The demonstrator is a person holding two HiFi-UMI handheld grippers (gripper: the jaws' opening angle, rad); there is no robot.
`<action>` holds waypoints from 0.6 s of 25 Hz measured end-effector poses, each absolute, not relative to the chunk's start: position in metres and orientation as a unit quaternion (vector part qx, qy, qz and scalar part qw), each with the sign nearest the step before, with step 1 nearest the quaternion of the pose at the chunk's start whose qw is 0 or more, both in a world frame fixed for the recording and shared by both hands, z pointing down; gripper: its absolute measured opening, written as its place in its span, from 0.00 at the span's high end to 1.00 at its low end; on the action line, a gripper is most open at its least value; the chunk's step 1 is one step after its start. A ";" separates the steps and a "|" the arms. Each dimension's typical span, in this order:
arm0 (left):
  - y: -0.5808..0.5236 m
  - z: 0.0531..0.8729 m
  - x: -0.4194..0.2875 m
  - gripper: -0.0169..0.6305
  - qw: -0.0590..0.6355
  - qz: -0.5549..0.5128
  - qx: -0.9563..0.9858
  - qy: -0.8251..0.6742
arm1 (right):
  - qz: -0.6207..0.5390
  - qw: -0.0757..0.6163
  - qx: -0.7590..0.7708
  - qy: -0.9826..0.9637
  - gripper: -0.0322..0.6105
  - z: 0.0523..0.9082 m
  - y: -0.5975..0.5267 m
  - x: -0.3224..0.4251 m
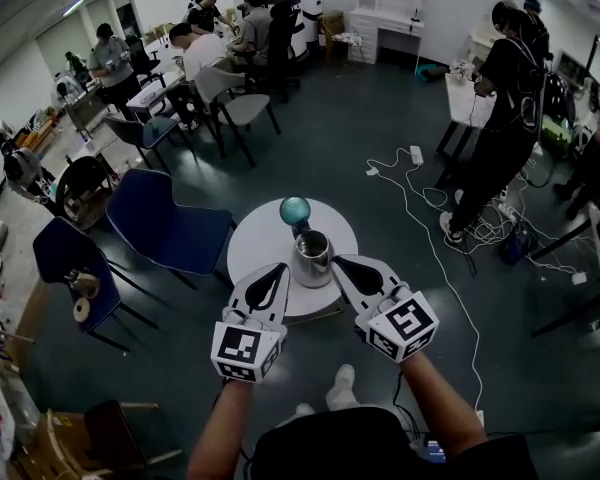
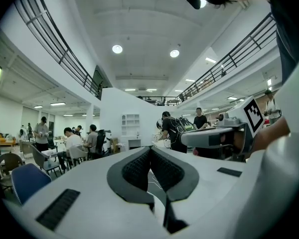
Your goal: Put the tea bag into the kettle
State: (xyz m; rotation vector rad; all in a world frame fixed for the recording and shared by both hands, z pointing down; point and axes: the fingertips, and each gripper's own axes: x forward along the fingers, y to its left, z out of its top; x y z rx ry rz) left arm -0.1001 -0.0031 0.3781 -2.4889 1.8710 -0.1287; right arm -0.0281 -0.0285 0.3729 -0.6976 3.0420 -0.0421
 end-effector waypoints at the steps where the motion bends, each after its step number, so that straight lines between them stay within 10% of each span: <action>1: 0.002 0.379 -0.100 0.95 0.014 -0.042 -0.800 0.599 | -0.013 0.010 -0.225 0.974 0.92 0.373 -0.023 -0.028; 15: 0.072 0.383 -0.090 0.95 0.024 -0.039 -0.819 0.571 | -0.003 0.010 -0.245 0.969 0.92 0.373 0.050 -0.031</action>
